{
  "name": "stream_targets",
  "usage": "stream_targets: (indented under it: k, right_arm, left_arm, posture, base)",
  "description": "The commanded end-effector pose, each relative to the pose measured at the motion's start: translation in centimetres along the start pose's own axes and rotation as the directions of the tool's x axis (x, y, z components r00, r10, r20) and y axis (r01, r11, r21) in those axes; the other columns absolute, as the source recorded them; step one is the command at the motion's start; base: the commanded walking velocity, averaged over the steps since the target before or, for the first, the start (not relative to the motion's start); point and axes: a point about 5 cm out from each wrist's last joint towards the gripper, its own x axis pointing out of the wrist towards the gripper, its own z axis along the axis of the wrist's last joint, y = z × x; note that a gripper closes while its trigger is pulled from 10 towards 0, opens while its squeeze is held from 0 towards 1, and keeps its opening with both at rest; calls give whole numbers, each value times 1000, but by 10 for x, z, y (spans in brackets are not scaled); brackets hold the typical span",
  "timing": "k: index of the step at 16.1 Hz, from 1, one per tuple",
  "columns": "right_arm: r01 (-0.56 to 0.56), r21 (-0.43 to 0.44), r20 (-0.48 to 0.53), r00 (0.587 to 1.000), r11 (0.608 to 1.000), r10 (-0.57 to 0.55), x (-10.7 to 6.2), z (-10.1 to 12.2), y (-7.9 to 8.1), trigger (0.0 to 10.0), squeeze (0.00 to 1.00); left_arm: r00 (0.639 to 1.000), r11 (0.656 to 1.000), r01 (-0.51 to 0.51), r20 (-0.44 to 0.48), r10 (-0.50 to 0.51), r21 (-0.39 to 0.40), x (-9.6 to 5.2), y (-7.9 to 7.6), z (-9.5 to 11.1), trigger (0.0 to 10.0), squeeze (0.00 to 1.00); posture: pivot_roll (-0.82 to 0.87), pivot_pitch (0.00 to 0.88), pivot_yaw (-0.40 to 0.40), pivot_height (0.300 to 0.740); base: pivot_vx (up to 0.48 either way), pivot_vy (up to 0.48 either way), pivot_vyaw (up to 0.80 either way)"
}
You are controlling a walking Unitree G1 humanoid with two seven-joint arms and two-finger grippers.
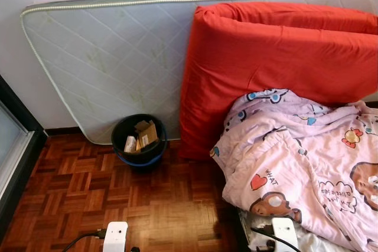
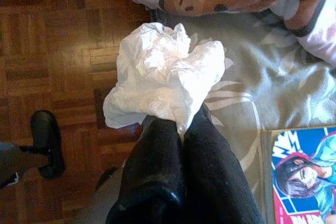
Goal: Clean up the room
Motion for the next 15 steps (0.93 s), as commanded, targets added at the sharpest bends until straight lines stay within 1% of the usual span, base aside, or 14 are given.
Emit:
stream_targets:
  k: [1, 5, 6, 7, 9, 13, 15]
  right_arm:
    - [-3, 10, -7, 1000, 1000, 4, 1, 0, 5, 10000, 0]
    - [-19, 7, -2, 1000, 1000, 19, 2, 3, 19, 10000, 0]
    - [-20, 7, -1, 1000, 1000, 20, 2, 4, 20, 10000, 0]
    - [-19, 7, 4, 1000, 1000, 19, 3, 7, 18, 10000, 0]
    - [-8, 10, 13, 1000, 1000, 8, 3, 12, 7, 10000, 0]
    - [14, 12, 12, 1000, 1000, -14, 1, 11, -15, 10000, 0]
    - [17, 15, 15, 1000, 1000, -17, -1, 7, -20, 10000, 0]
  left_arm:
    - [1000, 1000, -6, -16, 6, 6, 0, 1, -3, 10000, 0]
    - [1000, 1000, -5, -13, 5, 8, 0, 1, -2, 10000, 0]
    - [1000, 1000, -6, -13, 6, 8, 0, 2, -2, 10000, 0]
    - [1000, 1000, -6, -9, 6, 7, 0, 2, -2, 10000, 0]
    - [1000, 1000, -9, 0, 9, 19, 0, 2, -1, 10000, 0]
    - [1000, 1000, 10, 9, -10, 7, 0, -1, 2, 10000, 0]
    - [1000, 1000, 9, 8, -9, 10, 0, -1, 2, 10000, 0]
  posture:
    - [-15, 0, 14, 740]
    - [-15, 0, 14, 740]
    - [-14, 0, 14, 740]
    - [-14, 0, 14, 740]
    - [-14, 0, 14, 740]
    - [-14, 0, 15, 740]
    - [-15, 0, 14, 740]
  base:
    - [0, 480, 0]
    - [0, 480, 0]
    - [0, 480, 0]
    - [0, 0, 0]
    - [0, 0, 0]
    - [0, 0, 0]
    - [0, 0, 0]
